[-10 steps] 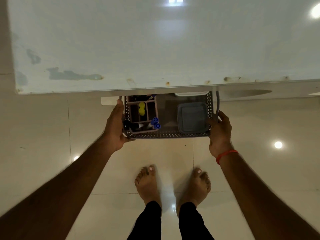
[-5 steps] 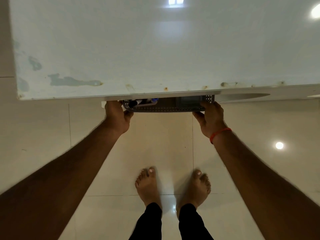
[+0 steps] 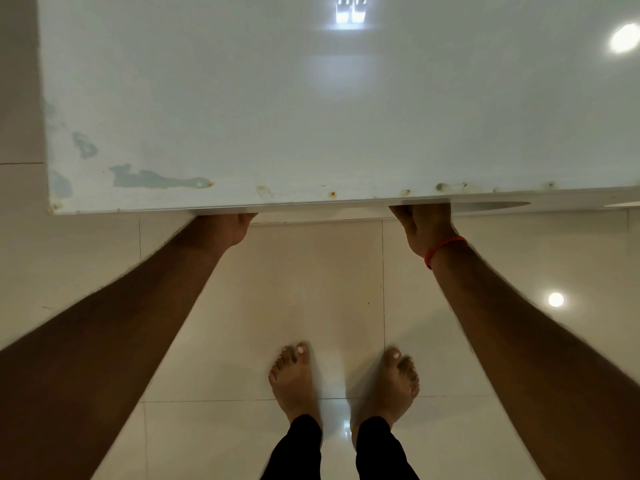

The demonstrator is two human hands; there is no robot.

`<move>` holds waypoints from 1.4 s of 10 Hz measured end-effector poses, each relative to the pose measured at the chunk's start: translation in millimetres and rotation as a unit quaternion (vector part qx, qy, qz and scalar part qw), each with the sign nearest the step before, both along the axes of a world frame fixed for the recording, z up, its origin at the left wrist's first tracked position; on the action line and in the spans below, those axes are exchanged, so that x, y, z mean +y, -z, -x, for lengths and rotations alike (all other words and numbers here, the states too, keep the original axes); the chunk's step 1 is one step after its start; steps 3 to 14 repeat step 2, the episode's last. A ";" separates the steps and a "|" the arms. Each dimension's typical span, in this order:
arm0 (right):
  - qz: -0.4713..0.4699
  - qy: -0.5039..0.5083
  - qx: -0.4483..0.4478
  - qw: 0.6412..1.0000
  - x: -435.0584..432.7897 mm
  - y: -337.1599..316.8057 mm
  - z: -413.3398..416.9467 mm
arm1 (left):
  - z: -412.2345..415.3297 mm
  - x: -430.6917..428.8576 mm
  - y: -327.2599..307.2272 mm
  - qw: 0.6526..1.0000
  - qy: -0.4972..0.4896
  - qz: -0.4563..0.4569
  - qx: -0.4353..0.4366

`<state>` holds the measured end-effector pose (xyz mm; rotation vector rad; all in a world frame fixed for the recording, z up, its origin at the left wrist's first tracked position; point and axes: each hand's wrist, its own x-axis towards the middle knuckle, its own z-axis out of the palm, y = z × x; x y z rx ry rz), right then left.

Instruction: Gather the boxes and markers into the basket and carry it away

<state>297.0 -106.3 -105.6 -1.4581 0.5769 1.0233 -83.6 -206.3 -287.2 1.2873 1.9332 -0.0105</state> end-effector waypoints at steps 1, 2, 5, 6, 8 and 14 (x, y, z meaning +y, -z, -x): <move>0.057 -0.112 -0.092 0.988 -10.0 -11.6 15.4 | 0.9 5.5 -3.7 0.999 -0.006 0.006 -0.034; 0.131 -0.228 -0.187 0.947 -21.4 -19.2 28.3 | 4.3 2.9 -3.5 0.998 0.021 0.015 -0.053; 0.131 -0.228 -0.187 0.947 -21.4 -19.2 28.3 | 4.3 2.9 -3.5 0.998 0.021 0.015 -0.053; 0.131 -0.228 -0.187 0.947 -21.4 -19.2 28.3 | 4.3 2.9 -3.5 0.998 0.021 0.015 -0.053; 0.131 -0.228 -0.187 0.947 -21.4 -19.2 28.3 | 4.3 2.9 -3.5 0.998 0.021 0.015 -0.053; 0.131 -0.228 -0.187 0.947 -21.4 -19.2 28.3 | 4.3 2.9 -3.5 0.998 0.021 0.015 -0.053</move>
